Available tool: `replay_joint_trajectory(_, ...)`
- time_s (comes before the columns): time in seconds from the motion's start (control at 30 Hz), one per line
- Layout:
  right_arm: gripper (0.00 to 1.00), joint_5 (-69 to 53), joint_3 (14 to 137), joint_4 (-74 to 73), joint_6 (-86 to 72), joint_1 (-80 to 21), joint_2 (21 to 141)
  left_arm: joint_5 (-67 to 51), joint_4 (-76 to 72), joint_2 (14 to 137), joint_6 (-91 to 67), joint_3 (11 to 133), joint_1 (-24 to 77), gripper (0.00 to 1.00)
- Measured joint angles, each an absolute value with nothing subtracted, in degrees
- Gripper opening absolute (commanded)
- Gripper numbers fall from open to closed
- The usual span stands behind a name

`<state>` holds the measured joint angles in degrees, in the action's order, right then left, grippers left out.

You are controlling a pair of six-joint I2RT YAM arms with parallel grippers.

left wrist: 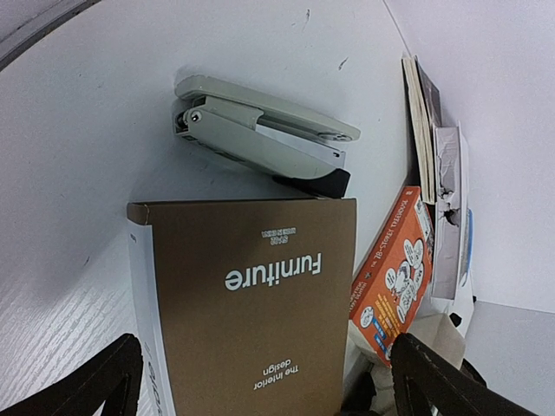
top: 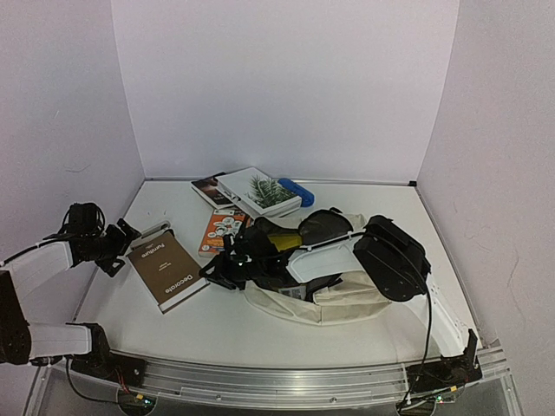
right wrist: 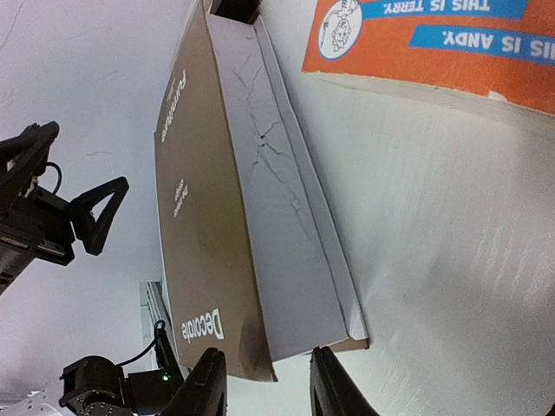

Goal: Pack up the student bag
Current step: Pick up the book from the center of the board.

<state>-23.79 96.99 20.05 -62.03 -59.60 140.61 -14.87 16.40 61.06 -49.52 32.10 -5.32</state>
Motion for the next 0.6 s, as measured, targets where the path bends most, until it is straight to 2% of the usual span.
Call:
replay_joint_trajectory(0.4,0.09,-26.4,97.1,24.7,-65.1,-59.4,140.9,-14.9,16.4,61.0,-49.5,32.1,-5.3,1.0)
replay_joint_trajectory(0.5,0.0,-27.0,97.1,26.1,-65.9,-59.4,141.0,-14.9,16.4,61.0,-49.5,32.1,-5.3,1.0)
replay_joint_trajectory(0.6,0.0,-27.6,97.1,27.1,-66.6,-59.4,141.0,-14.9,16.5,60.9,-49.5,32.1,-5.3,1.0)
